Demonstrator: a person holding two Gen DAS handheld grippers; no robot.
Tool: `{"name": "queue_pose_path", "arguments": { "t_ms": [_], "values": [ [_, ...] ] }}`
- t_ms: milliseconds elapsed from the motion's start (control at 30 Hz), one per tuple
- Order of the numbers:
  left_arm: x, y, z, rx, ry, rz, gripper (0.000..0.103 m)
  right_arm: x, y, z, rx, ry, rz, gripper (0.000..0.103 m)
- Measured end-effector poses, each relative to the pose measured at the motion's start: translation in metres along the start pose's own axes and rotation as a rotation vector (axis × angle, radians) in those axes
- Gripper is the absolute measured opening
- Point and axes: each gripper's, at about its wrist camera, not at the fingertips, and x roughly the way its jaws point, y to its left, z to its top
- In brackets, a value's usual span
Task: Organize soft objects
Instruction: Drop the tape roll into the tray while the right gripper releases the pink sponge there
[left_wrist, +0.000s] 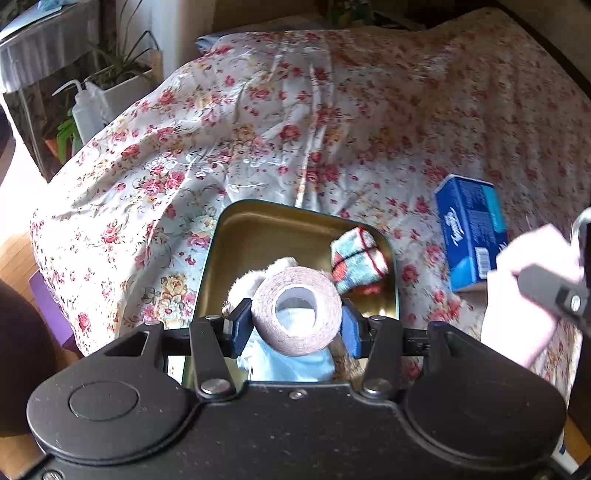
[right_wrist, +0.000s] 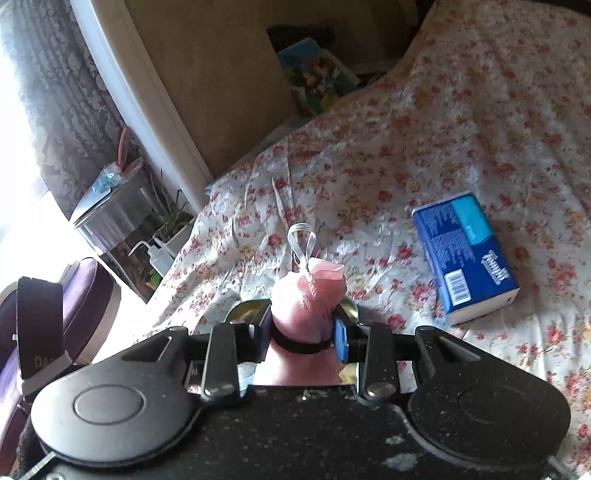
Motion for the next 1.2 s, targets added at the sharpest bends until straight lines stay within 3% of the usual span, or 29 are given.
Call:
{"name": "queue_pose_path", "arguments": {
  "t_ms": [333,533,633,800,967,1067,1100,1133,1200],
  "values": [
    [0.034,-0.012,0.036,-0.086,-0.039,0.062,0.048,0.039,-0.032,-0.015,0.064,0.108,0.007,0.033],
    [0.057,-0.023,0.044,-0.095,-0.022,0.115,0.049,0.059,-0.046,-0.019,0.089,0.16,0.031,0.033],
    [0.061,-0.024,0.046,-0.095,-0.033,0.159,0.061,0.064,-0.047,-0.019,0.093,0.165,0.034,0.033],
    [0.055,-0.023,0.046,-0.092,-0.058,0.179,0.066,0.07,-0.046,-0.018,0.094,0.17,0.057,0.033],
    [0.049,-0.023,0.04,-0.083,-0.053,0.188,0.066,0.072,-0.032,-0.017,0.042,0.119,0.057,0.033],
    [0.04,-0.021,0.036,-0.087,-0.062,0.182,0.066,0.073,-0.025,-0.019,0.022,0.088,0.074,0.04],
    [0.035,-0.02,0.035,-0.094,-0.067,0.175,0.066,0.073,-0.02,-0.022,-0.001,0.067,0.101,0.056],
    [0.031,-0.018,0.034,-0.101,-0.072,0.168,0.066,0.072,-0.018,-0.023,-0.014,0.06,0.114,0.063],
    [0.024,-0.014,0.033,-0.114,-0.082,0.155,0.066,0.071,-0.015,-0.025,-0.037,0.047,0.122,0.065]
  ]
}}
